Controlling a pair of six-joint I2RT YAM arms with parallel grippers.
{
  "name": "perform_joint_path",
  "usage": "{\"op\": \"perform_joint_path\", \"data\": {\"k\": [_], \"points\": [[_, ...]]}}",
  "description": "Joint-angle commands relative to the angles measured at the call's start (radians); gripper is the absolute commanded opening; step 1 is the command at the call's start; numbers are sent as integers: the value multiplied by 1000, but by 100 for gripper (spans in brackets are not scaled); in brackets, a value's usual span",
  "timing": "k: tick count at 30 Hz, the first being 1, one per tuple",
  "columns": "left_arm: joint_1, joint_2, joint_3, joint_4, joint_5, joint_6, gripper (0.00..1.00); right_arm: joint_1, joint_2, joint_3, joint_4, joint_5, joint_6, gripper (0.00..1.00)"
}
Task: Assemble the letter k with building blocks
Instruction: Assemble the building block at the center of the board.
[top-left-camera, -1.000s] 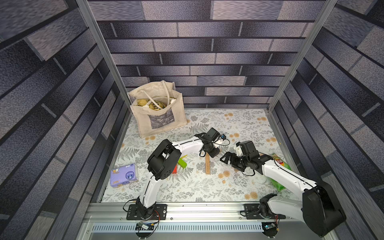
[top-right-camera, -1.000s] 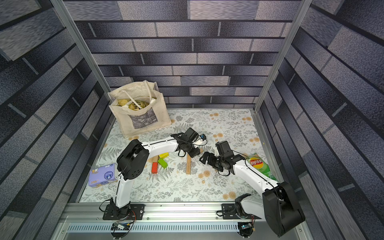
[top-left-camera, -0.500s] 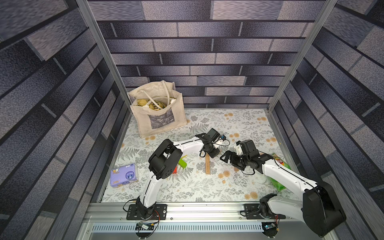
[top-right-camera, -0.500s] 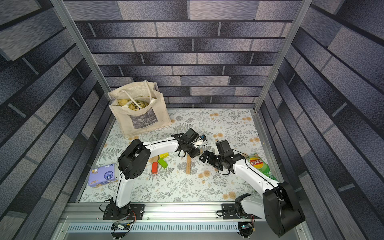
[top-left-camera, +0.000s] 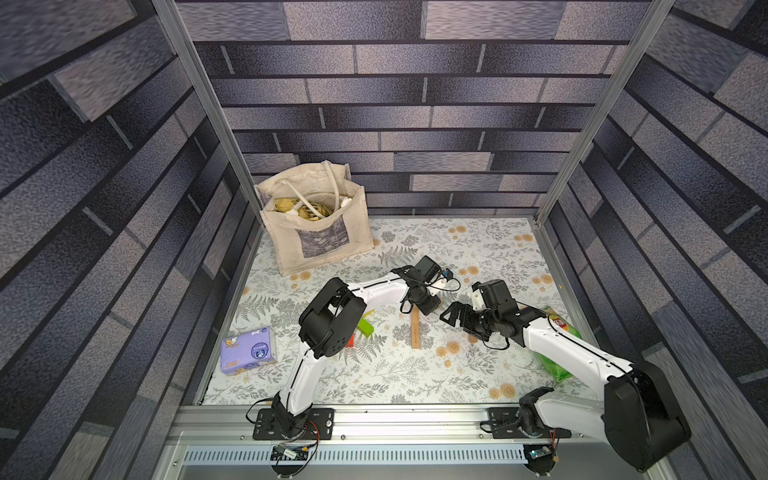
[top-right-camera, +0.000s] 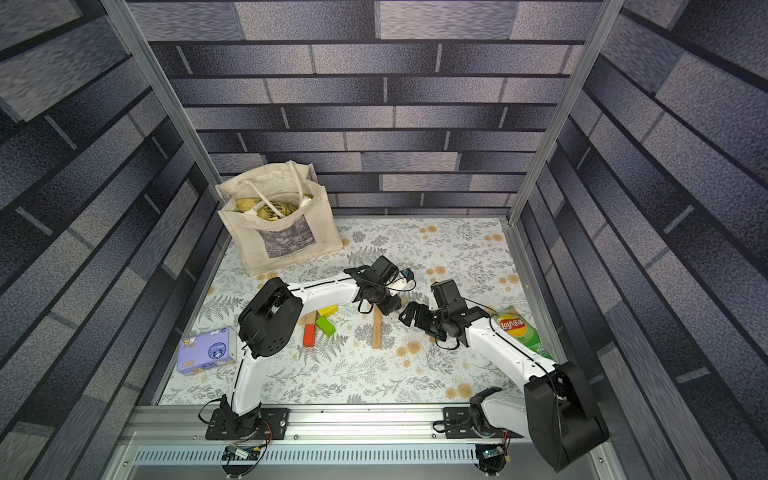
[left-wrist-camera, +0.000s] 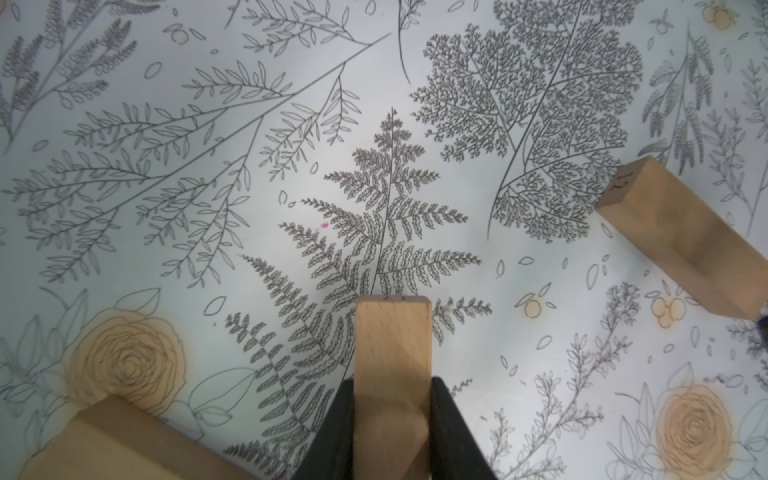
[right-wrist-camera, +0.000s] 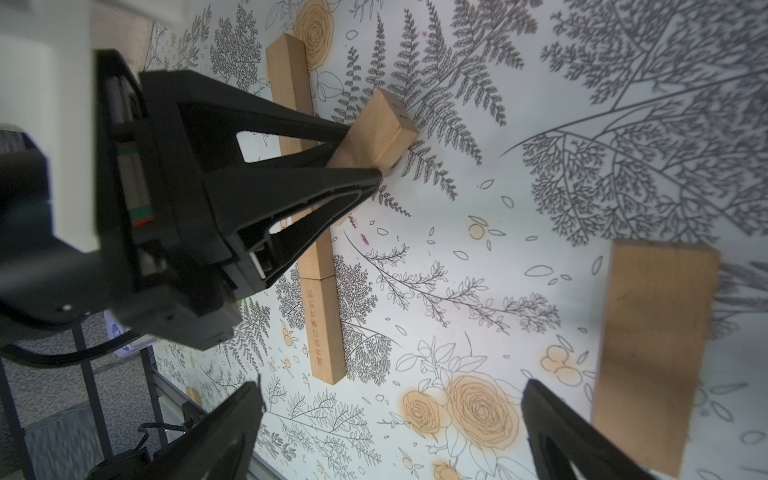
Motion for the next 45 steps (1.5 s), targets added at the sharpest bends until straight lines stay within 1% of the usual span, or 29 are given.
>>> {"op": "perform_joint_path", "data": {"k": [1, 25, 26, 28, 32, 35, 45], "points": [[10, 18, 30, -19, -2, 29, 29, 8, 8, 24, -12, 11, -13, 100], [29, 12, 19, -15, 12, 23, 31, 9, 15, 27, -11, 4, -16, 100], [30, 11, 19, -15, 12, 24, 31, 8, 15, 26, -11, 4, -16, 100], [30, 11, 19, -15, 12, 23, 36, 9, 16, 25, -11, 6, -16, 100], [30, 15, 22, -18, 15, 24, 40, 9, 16, 24, -9, 4, -16, 100], [26, 17, 24, -17, 14, 27, 45, 10, 15, 24, -11, 4, -18, 100], [24, 18, 33, -25, 10, 31, 46, 9, 22, 27, -9, 1, -21, 100]]}}
